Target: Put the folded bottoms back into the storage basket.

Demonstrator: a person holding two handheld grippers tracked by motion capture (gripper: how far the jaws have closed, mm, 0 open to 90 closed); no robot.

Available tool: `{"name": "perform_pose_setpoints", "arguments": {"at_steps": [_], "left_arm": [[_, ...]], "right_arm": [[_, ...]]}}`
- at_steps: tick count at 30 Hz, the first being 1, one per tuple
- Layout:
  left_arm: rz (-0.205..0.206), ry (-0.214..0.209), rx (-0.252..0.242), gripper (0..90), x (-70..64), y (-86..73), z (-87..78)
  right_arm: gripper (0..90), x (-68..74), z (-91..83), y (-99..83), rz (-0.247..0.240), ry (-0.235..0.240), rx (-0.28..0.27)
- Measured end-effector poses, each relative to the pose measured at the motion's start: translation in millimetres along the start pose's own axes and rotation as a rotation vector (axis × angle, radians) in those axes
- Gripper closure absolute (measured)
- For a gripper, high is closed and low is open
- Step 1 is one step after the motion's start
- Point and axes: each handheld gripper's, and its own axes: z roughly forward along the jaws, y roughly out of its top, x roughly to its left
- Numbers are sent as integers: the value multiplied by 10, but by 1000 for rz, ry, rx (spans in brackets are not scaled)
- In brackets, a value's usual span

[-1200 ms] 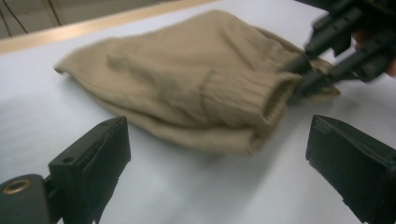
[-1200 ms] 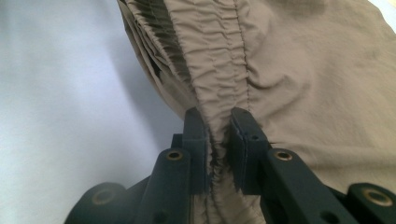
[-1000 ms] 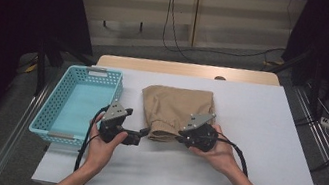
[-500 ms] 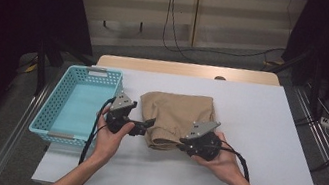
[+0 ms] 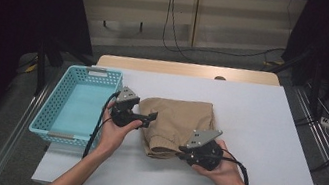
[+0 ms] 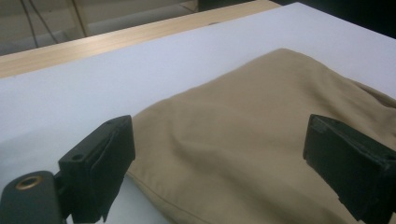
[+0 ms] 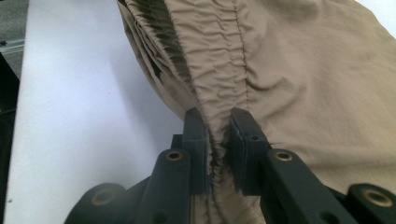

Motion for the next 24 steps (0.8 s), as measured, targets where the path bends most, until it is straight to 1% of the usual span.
{"name": "perform_pose_setpoints", "arguments": {"at_steps": [2,5,6,7,8,9,11,12,13,14,16,17,18,19,20,21,22,24], "left_arm": [[-14,-8,3,93,21,13,37],[-16,-11,6,97,30,27,83],[-10,-15,15,109,42,34,100],[-19,-19,15,109,53,42,119],[-35,-25,39,130,72,68,151],[-36,-22,54,135,81,85,173],[-42,-20,58,138,85,99,193],[-61,-31,52,150,105,122,221],[-73,-38,46,154,119,127,234],[-93,-40,36,154,128,130,252],[-98,-27,39,146,155,126,292],[-108,-10,50,130,169,119,321],[-127,-7,70,122,185,115,347],[-142,-13,71,122,197,106,377],[-132,-8,83,127,213,100,397],[-126,3,83,130,217,92,419],[-111,5,89,129,230,84,436],[-100,13,104,116,246,68,469]], "right_arm": [[780,25,-14,-1,3,2,-1],[780,42,-29,-1,3,3,-3],[780,61,-40,1,6,7,-5],[780,61,-40,1,6,7,-5],[780,84,-49,6,2,7,1],[780,95,-54,7,1,9,3],[780,112,-66,5,6,15,-1],[780,120,-71,3,6,18,-2],[780,129,-75,0,3,18,-2],[780,142,-79,-5,6,19,-3],[780,158,-76,-24,9,24,-6],[780,162,-68,-39,10,26,-9],[780,164,-55,-57,12,28,-9],[780,159,-40,-77,12,32,-7],[779,160,-23,-92,17,34,-5],[780,162,-10,-101,14,35,-3],[780,166,-5,-102,10,35,1],[780,167,-4,-98,7,36,-1]]}}
